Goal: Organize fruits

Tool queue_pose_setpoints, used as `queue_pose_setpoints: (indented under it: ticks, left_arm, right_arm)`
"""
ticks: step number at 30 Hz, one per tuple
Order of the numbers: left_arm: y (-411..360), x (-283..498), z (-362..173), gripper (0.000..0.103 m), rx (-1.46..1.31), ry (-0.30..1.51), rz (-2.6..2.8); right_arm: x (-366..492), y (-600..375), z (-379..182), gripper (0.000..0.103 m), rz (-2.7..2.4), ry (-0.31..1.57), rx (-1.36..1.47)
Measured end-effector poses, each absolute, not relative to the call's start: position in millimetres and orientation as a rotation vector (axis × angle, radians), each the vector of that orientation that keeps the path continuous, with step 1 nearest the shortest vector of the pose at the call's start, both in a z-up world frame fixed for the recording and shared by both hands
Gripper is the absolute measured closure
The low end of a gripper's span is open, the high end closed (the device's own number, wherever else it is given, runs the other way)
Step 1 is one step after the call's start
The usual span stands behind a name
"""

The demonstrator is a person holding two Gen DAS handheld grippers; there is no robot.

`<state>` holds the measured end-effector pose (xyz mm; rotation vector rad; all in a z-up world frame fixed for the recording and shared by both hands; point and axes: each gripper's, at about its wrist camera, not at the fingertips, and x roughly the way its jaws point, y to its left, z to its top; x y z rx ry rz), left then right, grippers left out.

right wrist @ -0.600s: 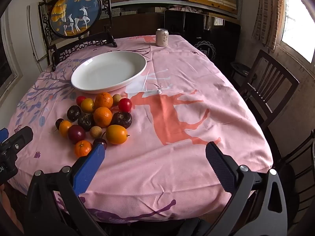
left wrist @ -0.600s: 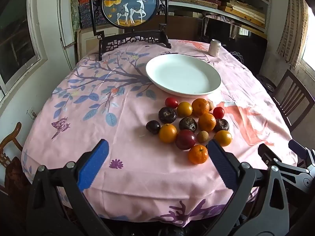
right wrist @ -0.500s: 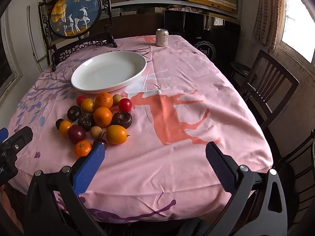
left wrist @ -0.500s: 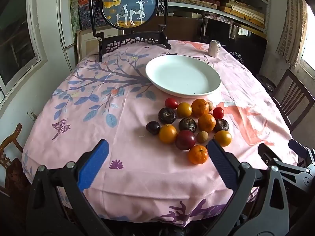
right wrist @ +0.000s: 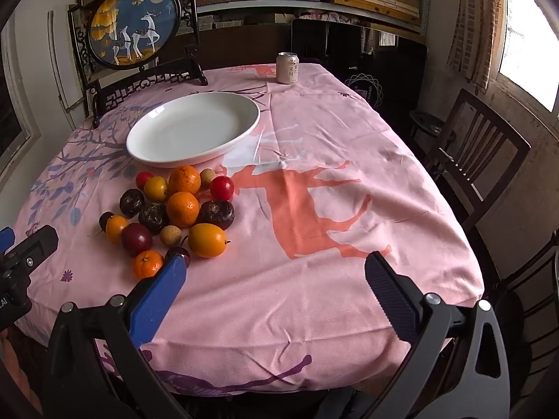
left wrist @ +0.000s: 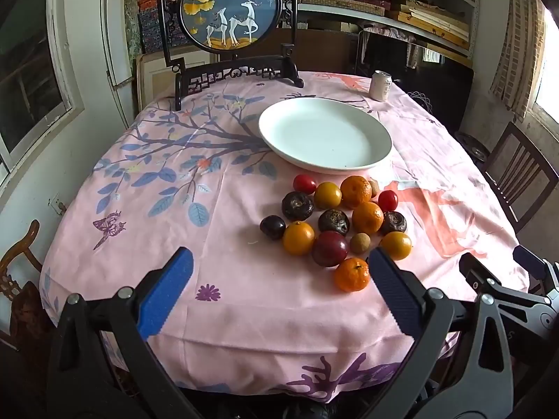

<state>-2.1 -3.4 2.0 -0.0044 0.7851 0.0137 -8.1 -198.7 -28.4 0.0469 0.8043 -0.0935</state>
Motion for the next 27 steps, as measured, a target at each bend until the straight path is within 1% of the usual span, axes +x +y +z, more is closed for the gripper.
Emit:
queue_pose_setpoints:
  ticks: [27]
  left_arm:
    - [-4.1,-1.3,0.9,0.002,-0.005,0.790,0.014]
  right_arm:
    - [-9.2,-196.2,-27.7,0.001,-0.092,0.802,0.046]
